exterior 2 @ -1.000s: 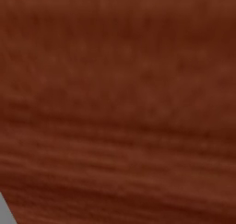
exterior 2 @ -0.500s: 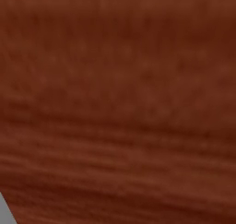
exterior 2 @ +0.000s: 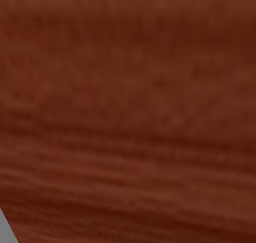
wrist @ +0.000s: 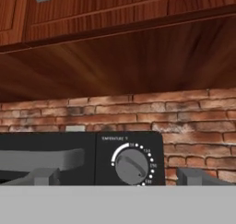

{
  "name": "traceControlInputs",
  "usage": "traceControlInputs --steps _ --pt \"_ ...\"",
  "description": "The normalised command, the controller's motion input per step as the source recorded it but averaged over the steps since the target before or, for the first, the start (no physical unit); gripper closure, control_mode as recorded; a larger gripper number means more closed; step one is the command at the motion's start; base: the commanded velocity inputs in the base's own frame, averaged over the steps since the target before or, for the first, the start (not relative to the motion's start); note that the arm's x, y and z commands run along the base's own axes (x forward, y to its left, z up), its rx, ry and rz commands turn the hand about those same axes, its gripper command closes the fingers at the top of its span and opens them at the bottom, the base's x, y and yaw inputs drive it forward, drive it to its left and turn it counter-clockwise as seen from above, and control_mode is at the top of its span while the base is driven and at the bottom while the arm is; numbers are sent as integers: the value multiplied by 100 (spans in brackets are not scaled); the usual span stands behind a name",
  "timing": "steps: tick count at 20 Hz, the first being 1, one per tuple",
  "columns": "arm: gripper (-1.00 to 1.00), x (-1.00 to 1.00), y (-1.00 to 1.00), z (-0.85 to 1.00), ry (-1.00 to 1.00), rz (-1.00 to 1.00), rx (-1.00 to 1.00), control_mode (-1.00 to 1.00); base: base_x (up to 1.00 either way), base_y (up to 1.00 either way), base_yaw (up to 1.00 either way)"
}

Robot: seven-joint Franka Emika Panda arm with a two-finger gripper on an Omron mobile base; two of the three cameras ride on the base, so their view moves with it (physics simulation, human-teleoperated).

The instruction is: Pull the toaster oven rack outwards. Pick up the baguette from the plate and place it on the toaster oven rack. Close the toaster oven door fully and set the temperature to the lowest setting.

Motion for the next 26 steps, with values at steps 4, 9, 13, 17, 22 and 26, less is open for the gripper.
traceControlInputs --steps 4,9,13,17,22,26 --pt "-100 0 0 -9 0 0 0 -100 0 0 0" --pt "-100 0 -8 -3 0 0 0 -100 0 0 0" --pt "-100 0 -19 -7 0 0 0 -100 0 0 0" --pt "-100 0 -14 -2 0 0 0 -100 0 0 0" --pt "-100 0 0 0 0 0 0 -100 0 0 0" --pt "-100 0 18 -6 -2 -5 2 -100 0 0 0"
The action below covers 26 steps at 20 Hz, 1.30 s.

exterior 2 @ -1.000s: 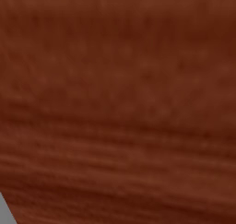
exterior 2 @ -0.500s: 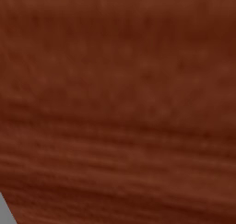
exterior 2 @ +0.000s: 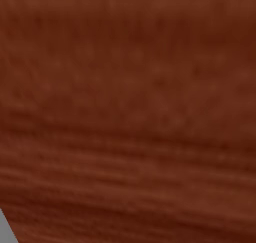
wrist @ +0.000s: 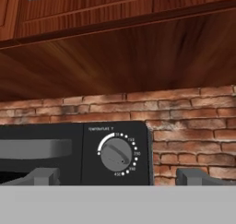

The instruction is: Pull the toaster oven rack outwards. Pick up the baguette from the plate and place it on the toaster oven rack. Close the toaster oven door fully and set the temperature to the lowest setting.

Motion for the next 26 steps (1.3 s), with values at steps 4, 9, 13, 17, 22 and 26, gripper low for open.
traceControlInputs --steps 4,9,13,17,22,26 --pt "-100 0 16 -1 -4 -6 10 -100 0 0 0" --pt "-100 0 0 0 -3 -2 12 -100 0 0 0" --pt "-100 0 0 0 0 0 17 -100 0 0 0" --pt "-100 0 0 0 5 -1 13 -100 0 0 0" --pt "-100 0 0 0 4 -3 14 -100 0 0 0" --pt "-100 0 1 0 0 -5 14 -100 0 0 0"
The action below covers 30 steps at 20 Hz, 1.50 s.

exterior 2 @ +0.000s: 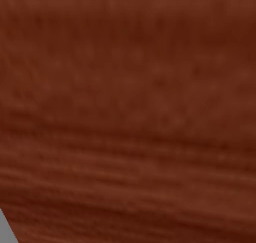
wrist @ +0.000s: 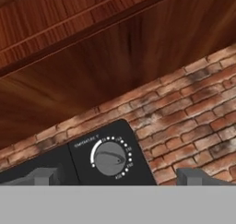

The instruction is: Pull the toaster oven rack outwards. Pick up the baguette from the plate and place it on the toaster oven rack. Close the toaster oven door fully and set the temperature to the lowest setting.

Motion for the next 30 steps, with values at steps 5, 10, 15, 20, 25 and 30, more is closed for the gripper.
traceControlInputs --steps 5,10,15,20,25,30 --pt "-100 0 9 0 0 -5 13 -100 0 0 0" --pt "-100 0 29 -8 0 -5 11 -100 0 0 0" --pt "-100 0 39 -6 0 -5 12 -100 0 0 0" --pt "-100 0 14 6 8 -3 13 -100 0 0 0" --pt "-100 1 -16 10 12 0 12 -100 0 0 0" --pt "-100 0 -4 8 2 0 8 -100 0 0 0"
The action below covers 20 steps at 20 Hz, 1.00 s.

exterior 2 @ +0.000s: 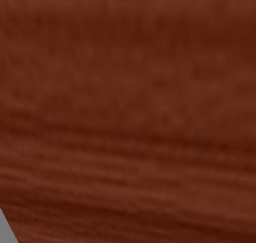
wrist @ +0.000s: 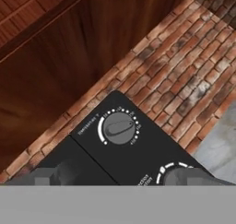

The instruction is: Pull the toaster oven rack outwards. Pick up the baguette from the plate and place it on the toaster oven rack. Close the toaster oven door fully and set the temperature to the lowest setting.

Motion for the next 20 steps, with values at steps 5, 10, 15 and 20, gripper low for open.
traceControlInputs --steps 5,10,15,20 --pt "-100 0 0 10 0 0 6 -100 0 0 0" --pt "-100 0 -2 0 0 0 14 -100 0 0 0" --pt "-100 0 -10 0 6 1 24 -100 0 0 0" --pt "-100 0 0 0 6 0 17 -100 0 0 0"
